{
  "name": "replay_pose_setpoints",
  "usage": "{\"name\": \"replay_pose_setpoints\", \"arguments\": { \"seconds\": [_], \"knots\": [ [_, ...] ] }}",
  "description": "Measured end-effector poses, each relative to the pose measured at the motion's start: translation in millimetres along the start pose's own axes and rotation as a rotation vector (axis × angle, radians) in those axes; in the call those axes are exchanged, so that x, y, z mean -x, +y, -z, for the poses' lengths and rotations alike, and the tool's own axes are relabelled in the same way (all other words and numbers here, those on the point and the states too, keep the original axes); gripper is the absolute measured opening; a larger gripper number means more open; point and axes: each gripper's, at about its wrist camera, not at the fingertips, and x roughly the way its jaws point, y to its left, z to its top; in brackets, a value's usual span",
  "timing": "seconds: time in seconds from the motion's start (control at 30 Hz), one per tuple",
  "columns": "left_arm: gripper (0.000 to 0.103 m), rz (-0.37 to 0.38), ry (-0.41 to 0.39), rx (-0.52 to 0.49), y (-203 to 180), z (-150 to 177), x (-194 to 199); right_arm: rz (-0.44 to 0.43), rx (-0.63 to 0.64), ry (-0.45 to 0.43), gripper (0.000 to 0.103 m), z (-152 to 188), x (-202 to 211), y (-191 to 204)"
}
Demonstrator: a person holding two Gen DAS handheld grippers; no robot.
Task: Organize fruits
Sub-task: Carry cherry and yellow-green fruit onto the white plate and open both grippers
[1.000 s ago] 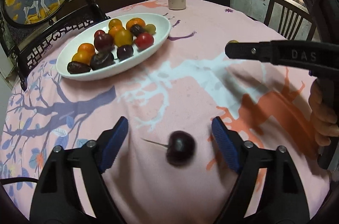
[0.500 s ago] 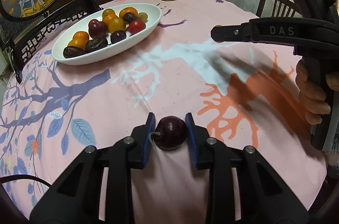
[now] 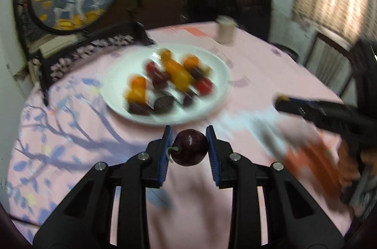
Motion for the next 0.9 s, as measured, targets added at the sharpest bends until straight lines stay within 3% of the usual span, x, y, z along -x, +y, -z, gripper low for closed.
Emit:
{"name": "replay_pose_setpoints", "arguments": {
  "seconds": [0.2, 0.47, 0.53, 0.67, 0.73, 0.83, 0.9],
  "knots": [
    [0.029, -0.095, -0.025, 0.110, 48, -49, -36, 0.006, 0.074, -0.003, 0.025, -60, -38, 32],
    [0.034, -0.060, 0.029, 0.189, 69, -68, -100, -0.055, 0.108, 0.084, 0.027, -72, -104, 54],
    [0.060, -0.042, 0.048, 0.190, 71, -65, -107, -0.028, 0.107, 0.066, 0.047, -73, -108, 50],
    [0.070, -0.076, 0.036, 0.197, 72, -62, -103, -0.034, 0.059, 0.020, 0.049, -76, -97, 35],
    [0.084, -0.099, 0.022, 0.198, 69, -60, -96, -0.039, 0.044, 0.010, 0.050, -77, -89, 31],
    [0.093, -0.162, -0.004, 0.172, 61, -50, -79, -0.012, 0.037, -0.032, 0.072, -73, -72, 29],
    [0.094, -0.195, -0.017, 0.150, 53, -41, -66, 0.026, 0.051, -0.062, 0.076, -66, -61, 30]
  ]
}}
